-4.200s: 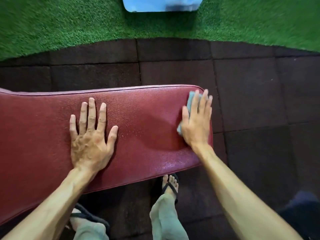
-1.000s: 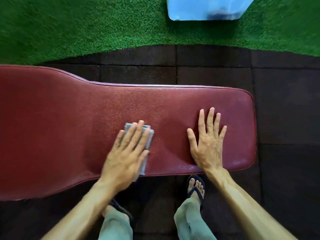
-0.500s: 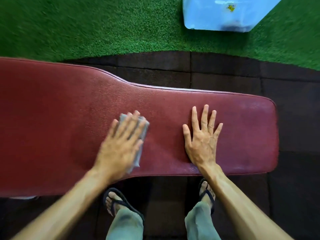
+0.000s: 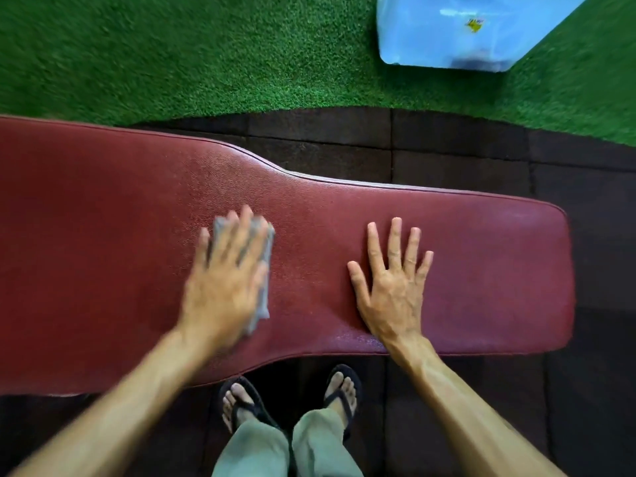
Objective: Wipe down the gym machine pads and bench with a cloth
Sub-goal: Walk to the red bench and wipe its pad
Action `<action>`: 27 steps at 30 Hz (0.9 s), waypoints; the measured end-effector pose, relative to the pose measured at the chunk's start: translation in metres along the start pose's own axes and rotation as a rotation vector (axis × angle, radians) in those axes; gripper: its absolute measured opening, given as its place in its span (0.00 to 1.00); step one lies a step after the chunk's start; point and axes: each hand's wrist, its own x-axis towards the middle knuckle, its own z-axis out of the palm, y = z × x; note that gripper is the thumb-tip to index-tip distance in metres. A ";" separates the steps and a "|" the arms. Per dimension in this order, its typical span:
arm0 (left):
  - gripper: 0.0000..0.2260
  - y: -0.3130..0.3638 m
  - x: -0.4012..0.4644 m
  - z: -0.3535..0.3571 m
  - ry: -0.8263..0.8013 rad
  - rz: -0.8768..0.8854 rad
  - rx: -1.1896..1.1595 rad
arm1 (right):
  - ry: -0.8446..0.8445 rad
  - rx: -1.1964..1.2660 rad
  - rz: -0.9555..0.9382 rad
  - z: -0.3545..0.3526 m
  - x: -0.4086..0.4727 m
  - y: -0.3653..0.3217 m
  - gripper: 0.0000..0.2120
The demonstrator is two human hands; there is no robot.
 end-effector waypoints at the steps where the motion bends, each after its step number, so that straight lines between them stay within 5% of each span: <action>1: 0.28 -0.010 0.030 -0.003 0.002 -0.077 -0.028 | -0.007 -0.003 -0.038 0.000 -0.001 -0.004 0.32; 5: 0.27 0.015 0.098 -0.001 0.096 -0.234 -0.131 | 0.006 -0.001 -0.056 0.003 0.000 -0.013 0.32; 9: 0.27 0.061 0.021 0.003 0.029 0.194 -0.110 | 0.025 0.024 -0.070 0.004 0.000 -0.013 0.32; 11: 0.27 0.039 -0.027 0.001 -0.008 0.252 -0.098 | 0.015 0.067 -0.042 0.003 -0.002 -0.019 0.32; 16: 0.28 -0.087 0.010 -0.006 0.010 -0.105 -0.046 | 0.015 0.134 -0.051 0.005 -0.012 -0.072 0.31; 19: 0.28 -0.080 0.089 -0.012 0.058 -0.176 -0.146 | 0.038 0.139 -0.050 0.008 -0.005 -0.111 0.29; 24: 0.27 -0.052 0.001 -0.004 0.025 0.165 -0.146 | 0.086 0.109 0.091 0.014 0.008 -0.137 0.28; 27: 0.26 -0.110 -0.082 -0.004 -0.020 0.301 -0.093 | 0.080 0.131 0.096 0.014 0.003 -0.147 0.28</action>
